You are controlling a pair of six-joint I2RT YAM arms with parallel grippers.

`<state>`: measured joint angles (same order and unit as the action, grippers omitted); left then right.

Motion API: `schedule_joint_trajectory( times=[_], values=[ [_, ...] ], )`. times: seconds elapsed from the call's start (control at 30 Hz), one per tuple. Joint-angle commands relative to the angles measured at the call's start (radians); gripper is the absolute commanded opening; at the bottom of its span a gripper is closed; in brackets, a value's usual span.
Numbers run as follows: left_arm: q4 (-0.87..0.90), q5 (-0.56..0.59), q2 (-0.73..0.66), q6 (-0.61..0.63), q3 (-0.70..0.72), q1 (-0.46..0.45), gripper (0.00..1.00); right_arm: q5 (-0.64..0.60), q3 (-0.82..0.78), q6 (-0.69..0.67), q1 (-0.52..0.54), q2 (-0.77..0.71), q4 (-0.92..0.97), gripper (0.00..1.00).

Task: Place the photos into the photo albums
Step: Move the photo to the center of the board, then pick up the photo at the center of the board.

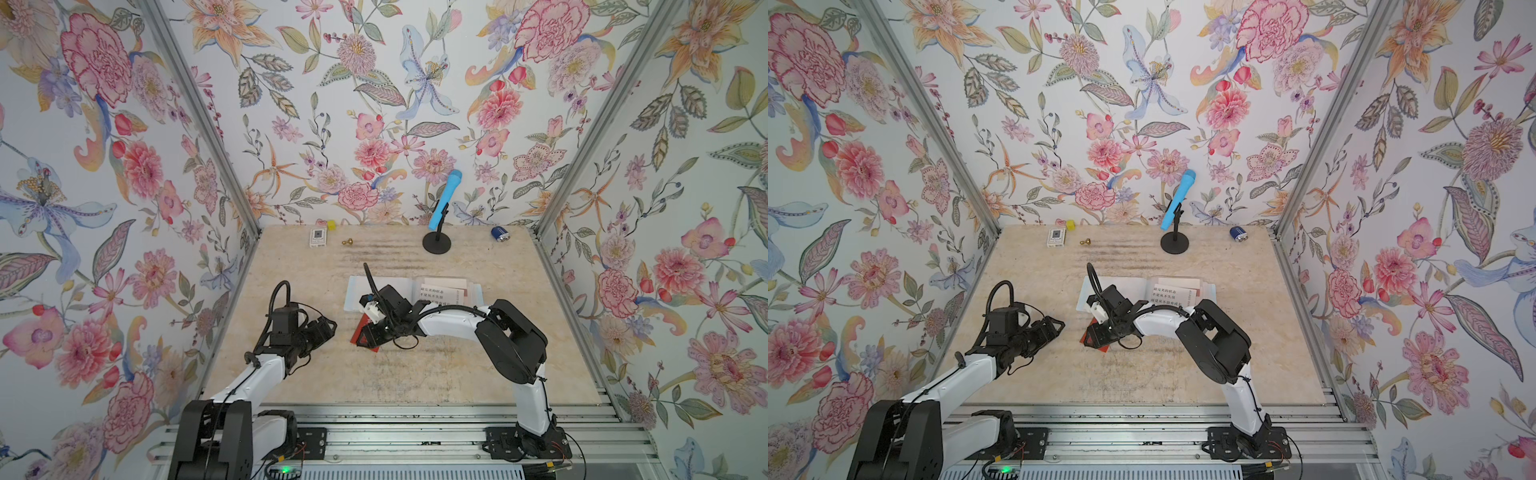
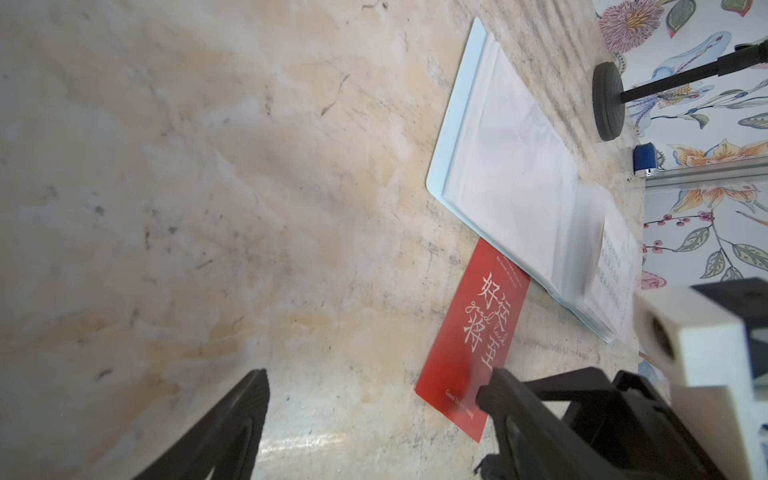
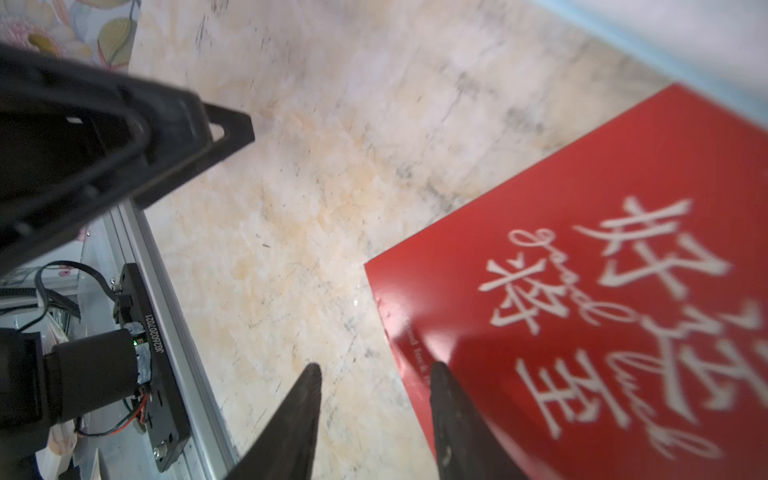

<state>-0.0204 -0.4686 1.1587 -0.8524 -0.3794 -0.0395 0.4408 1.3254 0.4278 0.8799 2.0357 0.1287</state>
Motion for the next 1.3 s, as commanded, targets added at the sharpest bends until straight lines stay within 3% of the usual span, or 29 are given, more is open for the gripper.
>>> schedule_joint_trajectory(
  times=[0.0, 0.17, 0.47, 0.73, 1.03, 1.27],
  values=[
    [0.011, -0.019, -0.011, 0.016, 0.014, -0.004, 0.84, 0.008, -0.017, 0.014, -0.085, -0.063, 0.000, 0.46],
    [0.073, -0.008, -0.019, 0.027, 0.000, -0.051, 0.83, -0.004, -0.041, 0.031, -0.170, -0.055, 0.001, 0.46],
    [0.102, 0.003, -0.048, -0.021, 0.045, -0.140, 0.83, -0.036, -0.110, 0.026, -0.185, -0.045, 0.000, 0.46],
    [0.135, -0.007, -0.014, -0.031, 0.036, -0.207, 0.84, -0.146, -0.010, -0.003, -0.226, 0.051, -0.001, 0.46],
    [0.082, -0.035, 0.028, -0.099, 0.037, -0.284, 0.84, -0.034, 0.116, -0.010, -0.226, 0.151, 0.002, 0.46],
    [0.010, -0.065, 0.082, -0.131, 0.039, -0.296, 0.85, 0.097, 0.106, -0.019, -0.227, 0.170, 0.006, 0.46]
  ],
)
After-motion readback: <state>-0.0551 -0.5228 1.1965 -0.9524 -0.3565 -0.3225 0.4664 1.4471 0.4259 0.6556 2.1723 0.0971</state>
